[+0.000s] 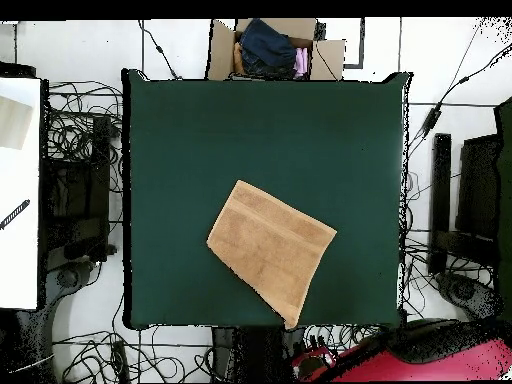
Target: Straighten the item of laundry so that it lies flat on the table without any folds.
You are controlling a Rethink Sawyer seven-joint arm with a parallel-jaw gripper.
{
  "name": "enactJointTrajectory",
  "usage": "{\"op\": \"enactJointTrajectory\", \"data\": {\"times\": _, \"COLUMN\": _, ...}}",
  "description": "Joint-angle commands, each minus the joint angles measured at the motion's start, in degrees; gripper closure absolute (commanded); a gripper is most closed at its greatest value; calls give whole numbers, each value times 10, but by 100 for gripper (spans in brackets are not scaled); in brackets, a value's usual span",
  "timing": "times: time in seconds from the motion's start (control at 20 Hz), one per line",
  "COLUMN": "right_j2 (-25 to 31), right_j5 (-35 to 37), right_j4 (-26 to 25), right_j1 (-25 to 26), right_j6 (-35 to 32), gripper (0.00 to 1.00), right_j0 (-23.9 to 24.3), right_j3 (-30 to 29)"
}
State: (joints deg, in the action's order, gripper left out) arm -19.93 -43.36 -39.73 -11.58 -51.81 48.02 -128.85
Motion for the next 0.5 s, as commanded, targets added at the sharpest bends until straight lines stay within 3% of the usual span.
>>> {"op": "enactJointTrajectory", "data": {"times": 0.05, "right_j2": -33, "right_j5": 70, "right_j4": -8, "right_j1": 112, "right_j6": -138, "gripper": 0, "right_j0": -18, "right_j3": -41}}
{"op": "enactJointTrajectory", "data": {"times": 0.5, "right_j2": -31, "right_j5": 82, "right_j4": 0, "right_j1": 96, "right_j6": -137, "gripper": 0, "right_j0": -19, "right_j3": -51}}
